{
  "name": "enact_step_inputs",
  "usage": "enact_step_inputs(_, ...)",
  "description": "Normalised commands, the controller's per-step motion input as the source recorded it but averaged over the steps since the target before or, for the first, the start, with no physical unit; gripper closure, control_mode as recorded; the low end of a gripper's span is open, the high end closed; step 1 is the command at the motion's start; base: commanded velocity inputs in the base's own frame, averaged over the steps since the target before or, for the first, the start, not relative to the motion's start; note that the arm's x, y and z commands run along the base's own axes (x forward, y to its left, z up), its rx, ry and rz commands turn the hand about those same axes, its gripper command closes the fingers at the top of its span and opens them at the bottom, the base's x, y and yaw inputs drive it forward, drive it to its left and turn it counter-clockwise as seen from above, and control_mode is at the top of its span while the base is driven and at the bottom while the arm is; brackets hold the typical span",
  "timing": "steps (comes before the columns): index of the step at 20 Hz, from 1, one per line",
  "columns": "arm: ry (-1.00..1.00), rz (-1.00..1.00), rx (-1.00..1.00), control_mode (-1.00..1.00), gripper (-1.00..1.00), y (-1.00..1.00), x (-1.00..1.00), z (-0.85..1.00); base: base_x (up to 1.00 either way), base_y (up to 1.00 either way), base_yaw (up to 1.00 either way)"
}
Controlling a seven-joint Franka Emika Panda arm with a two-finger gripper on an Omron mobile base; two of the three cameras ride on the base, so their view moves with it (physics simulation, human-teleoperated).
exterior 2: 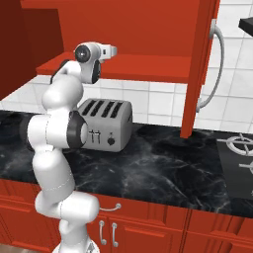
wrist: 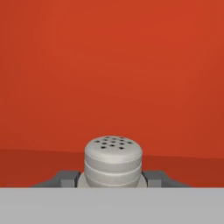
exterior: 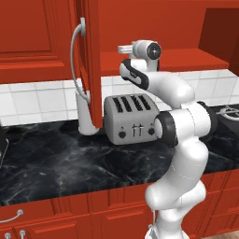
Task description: Retrieve the shaker from the cabinet and place it next the steak on a plate on the dining table.
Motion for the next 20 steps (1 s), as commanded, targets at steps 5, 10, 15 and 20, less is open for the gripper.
enact_step_inputs(5, 0.0, 0.0, 0.0, -1.0, 1.0, -0.06, -0.29, 0.0, 0.0, 0.0, 0.0)
enact_step_inputs(10, -0.01, 0.0, 0.0, -1.0, 1.0, -0.5, -1.0, 0.12, 0.0, 0.0, 0.0)
enact_step_inputs(15, -0.06, 0.02, 0.0, -1.0, 1.0, -0.37, -1.0, 0.21, 0.0, 0.0, 0.0)
enact_step_inputs(20, -0.07, 0.01, 0.0, -1.0, 1.0, -0.23, -1.0, 0.21, 0.0, 0.0, 0.0)
